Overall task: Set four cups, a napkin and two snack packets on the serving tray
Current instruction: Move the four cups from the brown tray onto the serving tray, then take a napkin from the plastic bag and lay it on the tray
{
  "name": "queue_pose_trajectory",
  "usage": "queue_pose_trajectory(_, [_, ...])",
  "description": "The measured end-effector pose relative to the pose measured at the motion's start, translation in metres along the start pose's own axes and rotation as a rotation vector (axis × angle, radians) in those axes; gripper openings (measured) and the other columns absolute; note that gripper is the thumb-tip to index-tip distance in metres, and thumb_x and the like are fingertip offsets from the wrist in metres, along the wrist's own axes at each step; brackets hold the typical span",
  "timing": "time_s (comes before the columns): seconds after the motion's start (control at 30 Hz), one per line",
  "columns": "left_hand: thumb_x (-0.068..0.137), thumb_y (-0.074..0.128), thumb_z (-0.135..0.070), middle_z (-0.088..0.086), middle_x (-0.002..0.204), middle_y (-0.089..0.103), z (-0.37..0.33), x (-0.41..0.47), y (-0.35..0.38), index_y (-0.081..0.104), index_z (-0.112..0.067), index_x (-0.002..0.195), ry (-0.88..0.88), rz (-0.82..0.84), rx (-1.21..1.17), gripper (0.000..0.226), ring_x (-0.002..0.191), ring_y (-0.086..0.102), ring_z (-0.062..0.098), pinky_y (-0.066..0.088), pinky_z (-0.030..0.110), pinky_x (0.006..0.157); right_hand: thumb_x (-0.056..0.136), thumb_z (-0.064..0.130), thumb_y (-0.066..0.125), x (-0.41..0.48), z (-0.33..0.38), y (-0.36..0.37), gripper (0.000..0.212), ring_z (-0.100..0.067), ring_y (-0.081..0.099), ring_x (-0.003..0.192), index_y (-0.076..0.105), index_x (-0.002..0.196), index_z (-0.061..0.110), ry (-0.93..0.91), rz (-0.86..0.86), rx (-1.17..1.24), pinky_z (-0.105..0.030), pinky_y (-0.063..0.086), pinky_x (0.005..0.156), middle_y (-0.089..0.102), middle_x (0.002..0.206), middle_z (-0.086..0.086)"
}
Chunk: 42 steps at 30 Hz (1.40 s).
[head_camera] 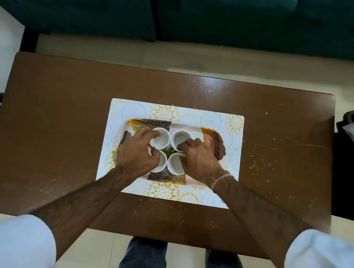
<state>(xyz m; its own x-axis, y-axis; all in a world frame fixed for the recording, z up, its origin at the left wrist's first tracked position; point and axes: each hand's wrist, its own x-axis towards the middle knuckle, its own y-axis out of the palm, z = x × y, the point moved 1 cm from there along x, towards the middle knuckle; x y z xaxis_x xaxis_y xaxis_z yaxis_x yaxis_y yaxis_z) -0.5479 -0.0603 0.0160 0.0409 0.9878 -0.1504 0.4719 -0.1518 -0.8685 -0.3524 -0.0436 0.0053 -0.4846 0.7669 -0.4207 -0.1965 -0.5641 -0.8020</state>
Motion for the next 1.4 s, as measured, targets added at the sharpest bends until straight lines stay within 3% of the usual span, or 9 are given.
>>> queue_pose_trajectory(0.1, [0.089,0.057,-0.019,-0.005,0.123,0.062,0.007,0.016,-0.008,0.068,-0.027,0.121,-0.129,-0.104,-0.104,0.035,0.106,0.064,0.019,0.055,0.037,0.082,0.093,0.015,0.058,0.001,0.002,0.003,0.04,-0.034,0.054,0.112,0.057,0.132,0.011,-0.001,-0.012,-0.01,-0.043,0.044,0.096,0.062,0.129,-0.015])
queue_pose_trajectory(0.2, [0.095,0.061,-0.023,-0.005,0.126,0.068,0.017,0.033,-0.011,0.073,-0.027,0.12,-0.176,-0.02,-0.11,0.028,0.114,0.064,0.02,0.053,0.038,0.093,0.092,0.011,0.058,0.0,0.006,0.006,0.041,-0.034,0.055,0.111,0.055,0.132,0.011,0.013,-0.017,-0.002,-0.04,0.044,0.094,0.063,0.128,-0.015])
queue_pose_trajectory(0.47, [0.095,0.06,-0.027,-0.001,0.118,0.069,0.018,0.032,-0.008,0.075,-0.024,0.111,-0.245,0.009,-0.067,0.022,0.104,0.065,0.025,0.055,0.046,0.085,0.089,0.016,0.061,-0.002,0.007,0.01,0.042,-0.034,0.061,0.106,0.055,0.131,0.013,0.023,-0.049,0.006,-0.04,0.051,0.087,0.06,0.131,-0.012])
queue_pose_trajectory(0.63, [0.095,0.056,-0.03,-0.003,0.118,0.063,0.002,0.036,-0.009,0.067,-0.025,0.114,-0.23,-0.075,-0.07,0.023,0.1,0.065,0.021,0.054,0.039,0.081,0.093,0.04,0.057,-0.007,0.001,-0.002,0.036,-0.029,0.068,0.085,0.062,0.117,0.013,0.032,-0.279,0.1,-0.035,0.054,0.062,0.058,0.121,-0.009])
queue_pose_trajectory(0.7, [0.095,0.057,-0.029,-0.002,0.118,0.063,-0.013,0.045,-0.006,0.065,-0.022,0.116,-0.156,-0.052,-0.107,0.024,0.1,0.064,0.019,0.055,0.037,0.083,0.094,0.042,0.057,-0.004,-0.008,-0.012,0.034,-0.027,0.066,0.083,0.062,0.113,0.014,0.066,-0.365,0.134,-0.035,0.054,0.064,0.057,0.118,-0.008])
queue_pose_trajectory(0.9, [0.093,0.062,-0.023,0.007,0.117,0.063,-0.085,0.087,0.025,0.066,-0.015,0.121,0.013,0.103,-0.115,0.03,0.1,0.062,0.028,0.051,0.042,0.09,0.098,0.041,0.054,-0.007,-0.073,-0.041,0.04,-0.028,0.062,0.109,0.052,0.13,0.018,0.16,-0.38,0.245,-0.042,0.058,0.087,0.048,0.139,-0.005])
queue_pose_trajectory(1.07, [0.092,0.063,-0.024,0.005,0.115,0.064,-0.171,0.118,0.075,0.065,-0.016,0.12,0.15,0.21,-0.097,0.03,0.103,0.06,0.025,0.051,0.042,0.093,0.098,0.039,0.052,-0.045,-0.157,-0.065,0.038,-0.028,0.061,0.108,0.053,0.128,0.015,0.258,-0.447,0.217,-0.044,0.055,0.091,0.051,0.132,-0.009])
queue_pose_trajectory(1.23, [0.09,0.061,-0.024,-0.003,0.101,0.061,-0.271,0.136,0.139,0.068,-0.02,0.106,0.275,0.322,-0.126,0.017,0.097,0.06,0.021,0.052,0.038,0.09,0.098,0.036,0.053,-0.106,-0.256,-0.08,0.035,-0.023,0.06,0.105,0.054,0.126,0.015,0.418,-0.504,0.213,-0.034,0.052,0.092,0.05,0.129,-0.007])
queue_pose_trajectory(1.4, [0.091,0.061,-0.027,-0.004,0.102,0.06,-0.375,0.135,0.204,0.066,-0.024,0.105,0.398,0.392,-0.113,0.015,0.099,0.058,0.018,0.051,0.039,0.09,0.097,0.032,0.056,-0.173,-0.349,-0.086,0.032,-0.027,0.059,0.106,0.058,0.121,0.011,0.584,-0.598,0.24,-0.038,0.051,0.092,0.053,0.125,-0.01])
